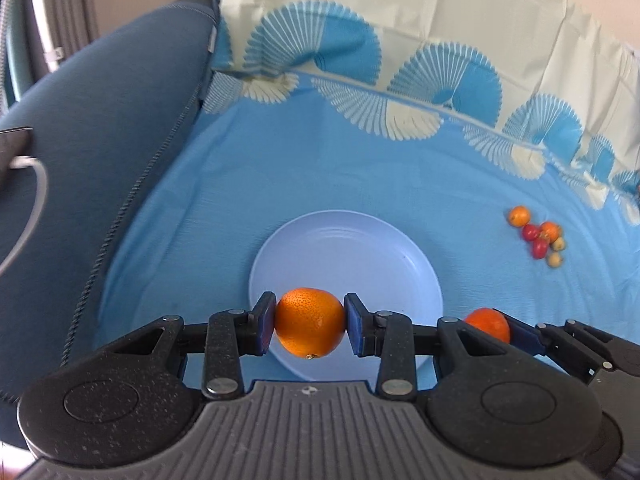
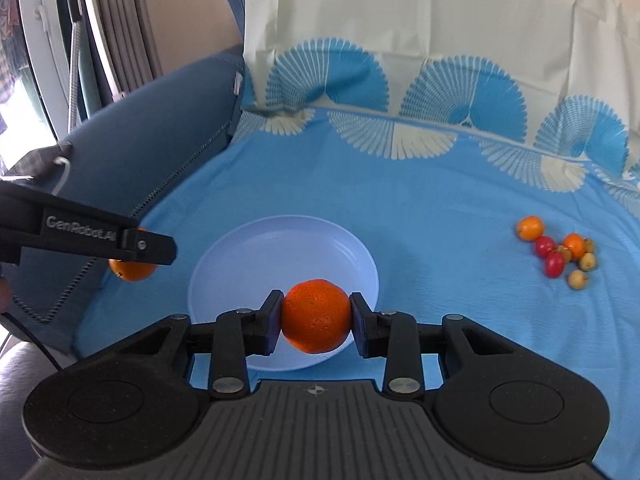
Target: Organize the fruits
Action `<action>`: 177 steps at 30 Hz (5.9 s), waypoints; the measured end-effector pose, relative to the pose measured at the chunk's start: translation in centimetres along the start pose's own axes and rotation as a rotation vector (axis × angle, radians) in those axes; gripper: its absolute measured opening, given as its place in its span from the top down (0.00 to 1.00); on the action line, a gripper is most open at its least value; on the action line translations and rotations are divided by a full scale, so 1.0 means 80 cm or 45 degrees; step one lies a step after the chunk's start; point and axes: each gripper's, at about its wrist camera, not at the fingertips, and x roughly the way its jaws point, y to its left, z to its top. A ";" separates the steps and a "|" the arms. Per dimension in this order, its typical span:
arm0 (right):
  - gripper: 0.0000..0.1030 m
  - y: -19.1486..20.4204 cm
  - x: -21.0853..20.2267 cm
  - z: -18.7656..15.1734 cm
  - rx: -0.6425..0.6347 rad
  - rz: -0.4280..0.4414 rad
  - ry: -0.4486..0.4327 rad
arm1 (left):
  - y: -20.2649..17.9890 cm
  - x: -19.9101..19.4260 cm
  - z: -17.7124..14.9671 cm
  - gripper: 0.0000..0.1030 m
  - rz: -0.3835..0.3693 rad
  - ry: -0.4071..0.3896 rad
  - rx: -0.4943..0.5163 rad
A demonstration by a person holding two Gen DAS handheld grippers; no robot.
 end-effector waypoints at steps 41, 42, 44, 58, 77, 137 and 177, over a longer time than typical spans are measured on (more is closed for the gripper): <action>0.06 0.058 -0.149 -0.030 -0.131 -0.042 -0.113 | 0.006 -0.155 -0.080 0.00 0.032 -0.310 0.019; 0.06 0.059 -0.156 -0.031 -0.126 -0.049 -0.124 | 0.005 -0.162 -0.082 0.00 0.030 -0.325 0.020; 0.05 0.061 -0.171 -0.035 -0.114 -0.058 -0.146 | 0.001 -0.175 -0.086 0.00 0.026 -0.347 0.019; 0.02 0.052 -0.231 -0.063 -0.058 -0.088 -0.223 | -0.020 -0.235 -0.111 0.00 -0.009 -0.422 0.023; 0.02 0.049 -0.253 -0.070 -0.020 -0.099 -0.273 | -0.031 -0.248 -0.117 0.00 -0.013 -0.444 0.053; 0.13 -0.357 0.125 -0.055 0.372 -0.635 -0.119 | -0.397 0.287 0.135 0.00 -0.143 0.059 0.463; 0.73 -0.348 0.107 -0.039 0.230 -0.514 -0.211 | -0.321 0.158 0.096 0.63 -0.049 -0.018 0.381</action>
